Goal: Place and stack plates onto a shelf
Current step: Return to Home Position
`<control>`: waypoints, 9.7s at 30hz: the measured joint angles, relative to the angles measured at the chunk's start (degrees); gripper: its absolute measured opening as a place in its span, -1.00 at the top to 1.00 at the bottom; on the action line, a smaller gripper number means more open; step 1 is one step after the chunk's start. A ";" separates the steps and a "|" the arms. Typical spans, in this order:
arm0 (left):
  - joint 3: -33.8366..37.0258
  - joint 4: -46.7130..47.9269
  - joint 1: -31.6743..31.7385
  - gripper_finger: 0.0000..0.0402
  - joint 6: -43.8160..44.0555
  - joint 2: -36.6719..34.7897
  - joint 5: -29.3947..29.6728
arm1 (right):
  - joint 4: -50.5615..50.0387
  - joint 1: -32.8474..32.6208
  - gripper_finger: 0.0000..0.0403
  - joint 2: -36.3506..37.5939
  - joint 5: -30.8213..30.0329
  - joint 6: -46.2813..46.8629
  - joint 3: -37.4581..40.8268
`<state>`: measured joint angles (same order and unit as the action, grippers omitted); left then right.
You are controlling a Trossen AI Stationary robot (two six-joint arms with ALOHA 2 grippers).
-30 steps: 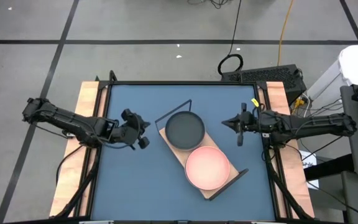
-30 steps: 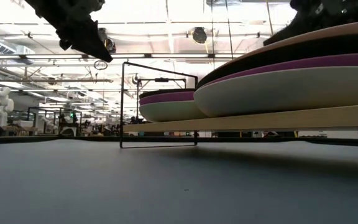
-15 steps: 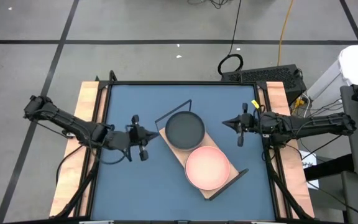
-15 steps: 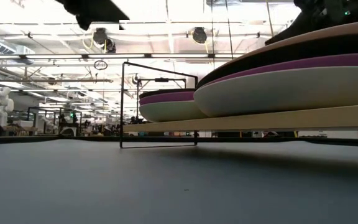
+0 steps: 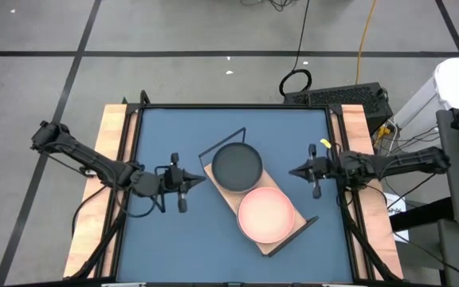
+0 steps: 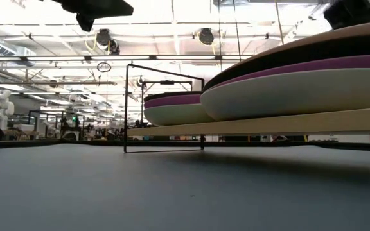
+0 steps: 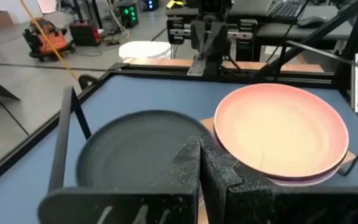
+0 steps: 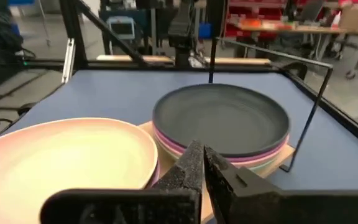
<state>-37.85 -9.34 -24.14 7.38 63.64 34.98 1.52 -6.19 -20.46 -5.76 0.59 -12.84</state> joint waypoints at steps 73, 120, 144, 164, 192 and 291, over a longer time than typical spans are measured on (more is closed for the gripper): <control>37.31 -9.12 21.34 0.99 -14.82 -47.65 -31.50 | 9.31 -0.64 1.00 0.97 -4.66 -0.13 10.62; 37.16 8.91 21.94 0.99 -7.06 -63.28 -35.01 | -1.95 -0.64 1.00 20.38 -4.14 -3.17 10.65; 37.20 8.89 21.92 0.99 -7.27 -63.28 -34.95 | -2.74 4.40 1.00 19.55 -0.09 -4.71 10.69; 37.22 8.91 21.92 0.99 -7.83 -63.28 -34.93 | 6.76 4.38 1.00 19.00 -0.24 -5.80 10.71; 37.33 7.08 21.92 0.98 -8.64 -63.28 -34.82 | 7.06 4.36 1.00 18.99 -0.13 -5.80 10.71; 37.22 6.97 21.91 0.98 -8.61 -63.27 -34.91 | 1.28 4.36 1.00 18.87 -0.11 0.27 10.71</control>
<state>-0.62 -2.37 -2.23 -1.23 0.37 0.08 2.81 -1.83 -1.58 -5.87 0.85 -2.13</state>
